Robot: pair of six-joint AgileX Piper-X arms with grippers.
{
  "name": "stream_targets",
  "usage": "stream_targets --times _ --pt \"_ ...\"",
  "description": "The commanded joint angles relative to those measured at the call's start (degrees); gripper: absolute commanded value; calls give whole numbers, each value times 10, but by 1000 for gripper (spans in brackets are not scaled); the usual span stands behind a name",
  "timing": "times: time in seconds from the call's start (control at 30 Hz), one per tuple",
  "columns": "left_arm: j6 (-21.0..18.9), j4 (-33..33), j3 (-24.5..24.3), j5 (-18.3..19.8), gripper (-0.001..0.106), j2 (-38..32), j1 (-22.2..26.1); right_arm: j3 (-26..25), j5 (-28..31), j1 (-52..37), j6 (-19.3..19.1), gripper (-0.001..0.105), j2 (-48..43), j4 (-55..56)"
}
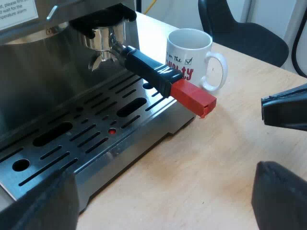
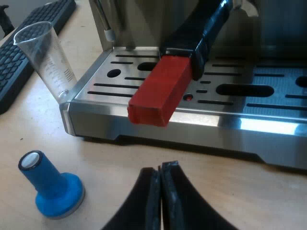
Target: Grind coffee beans and then tamp
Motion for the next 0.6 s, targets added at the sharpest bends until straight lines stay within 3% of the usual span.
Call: stream_targets --times 0.03,0.13,0.2,0.6 --pt "-1 -10 0 4 86 -1 -1 0 -13 2 -28 0 14 -28" --pt "-2 -10 0 4 86 -1 -1 0 -26 2 -55 0 42 -82" --pt "-2 -9 0 4 86 -1 -1 0 -5 2 -65 0 67 -132" --pt "-2 -6 0 4 86 -1 -1 0 18 2 -65 0 167 -265"
